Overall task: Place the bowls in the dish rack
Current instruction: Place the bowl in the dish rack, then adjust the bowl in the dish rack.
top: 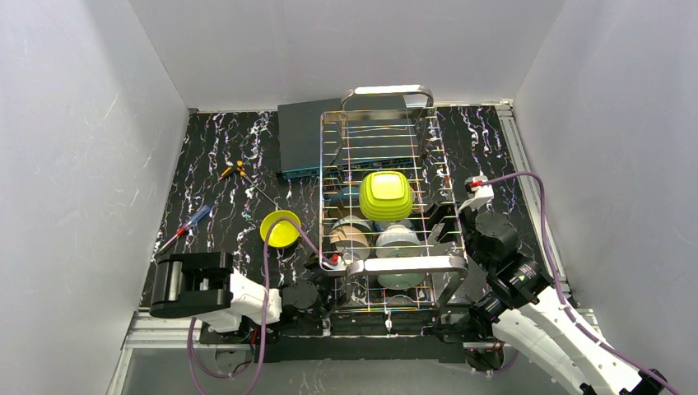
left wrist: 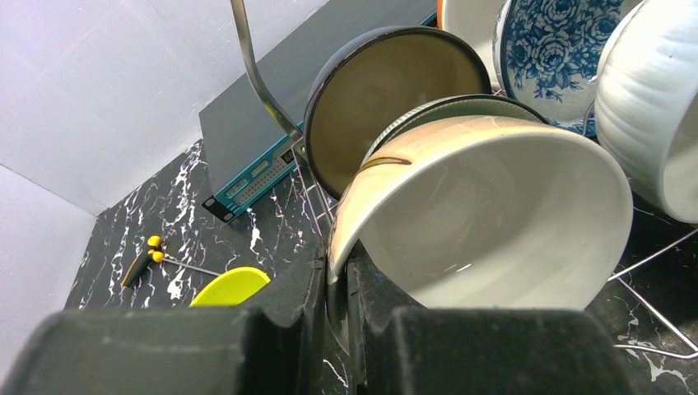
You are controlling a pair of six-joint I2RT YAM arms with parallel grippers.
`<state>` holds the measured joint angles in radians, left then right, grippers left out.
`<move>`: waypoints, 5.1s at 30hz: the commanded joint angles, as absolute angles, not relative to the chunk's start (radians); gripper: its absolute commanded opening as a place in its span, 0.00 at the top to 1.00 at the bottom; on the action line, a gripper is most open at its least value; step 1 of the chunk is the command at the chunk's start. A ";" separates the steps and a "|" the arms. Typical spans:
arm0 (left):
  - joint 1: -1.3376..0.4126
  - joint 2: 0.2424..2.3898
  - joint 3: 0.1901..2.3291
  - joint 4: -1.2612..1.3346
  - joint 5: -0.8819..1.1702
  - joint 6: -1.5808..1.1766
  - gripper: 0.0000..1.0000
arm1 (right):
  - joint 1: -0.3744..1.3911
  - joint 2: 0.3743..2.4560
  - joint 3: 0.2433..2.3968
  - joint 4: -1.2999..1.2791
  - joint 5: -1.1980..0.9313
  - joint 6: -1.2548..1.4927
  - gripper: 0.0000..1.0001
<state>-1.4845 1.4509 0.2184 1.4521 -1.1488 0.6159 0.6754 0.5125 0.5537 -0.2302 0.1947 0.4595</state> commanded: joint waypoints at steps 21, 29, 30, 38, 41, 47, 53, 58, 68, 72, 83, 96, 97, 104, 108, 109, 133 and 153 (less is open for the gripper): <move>-1.598 1.592 0.262 1.410 -1.131 0.698 0.84 | 0.678 0.512 0.570 -0.188 0.187 0.440 0.01; -1.600 1.557 0.245 1.410 -1.114 0.704 0.58 | 0.676 0.518 0.578 -0.186 0.186 0.437 0.01; -1.599 1.549 0.241 1.409 -1.108 0.705 0.58 | 0.677 0.518 0.578 -0.186 0.186 0.437 0.01; -1.600 1.493 0.228 1.410 -1.109 0.677 0.59 | 0.677 0.522 0.582 -0.182 0.179 0.439 0.01; -1.600 1.433 0.212 1.406 -1.169 0.618 0.51 | 0.677 0.522 0.588 -0.183 0.177 0.437 0.01; -1.609 1.212 0.181 1.267 -1.255 0.425 0.21 | 0.676 0.522 0.594 -0.186 0.176 0.437 0.01; -1.608 0.892 0.197 0.723 -1.189 0.078 0.02 | 0.677 0.525 0.585 -0.175 0.170 0.443 0.01; -1.608 0.658 0.218 0.381 -1.117 -0.186 0.02 | 0.677 0.529 0.584 -0.172 0.164 0.446 0.01; -1.443 0.576 0.510 -0.435 -0.822 -0.702 0.02 | 0.677 0.536 0.567 -0.158 0.156 0.460 0.01; -1.208 0.663 0.555 -0.405 -0.459 -0.704 0.03 | 0.677 0.545 0.564 -0.152 0.149 0.465 0.01; -0.767 0.867 0.556 -0.186 0.192 -0.757 0.16 | 0.678 0.541 0.565 -0.165 0.153 0.461 0.01; -0.672 1.032 0.639 -0.156 0.355 -0.664 0.48 | 0.677 0.540 0.564 -0.161 0.153 0.463 0.01; -0.672 1.050 0.649 -0.164 0.349 -0.653 0.50 | 0.676 0.540 0.564 -0.161 0.153 0.462 0.01; -0.671 1.110 0.703 -0.223 0.316 -0.586 0.79 | 0.677 0.547 0.565 -0.157 0.150 0.464 0.01; -0.671 1.094 0.715 -0.259 0.289 -0.566 1.00 | 0.677 0.548 0.565 -0.148 0.149 0.466 0.01; -0.672 1.085 0.713 -0.265 0.284 -0.565 1.00 | 0.677 0.549 0.564 -0.148 0.149 0.466 0.01; -1.097 0.839 0.463 0.268 -0.546 -0.256 1.00 | 0.677 0.560 0.554 -0.130 0.147 0.469 0.01; -1.367 0.972 0.358 0.716 -1.019 0.041 1.00 | 0.677 0.551 0.551 -0.135 0.158 0.465 0.01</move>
<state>-1.3334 0.9768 0.3374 0.5392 -0.8581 -0.0193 0.6754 0.5682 0.5533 -0.1764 0.1440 0.4706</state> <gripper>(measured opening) 0.055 0.985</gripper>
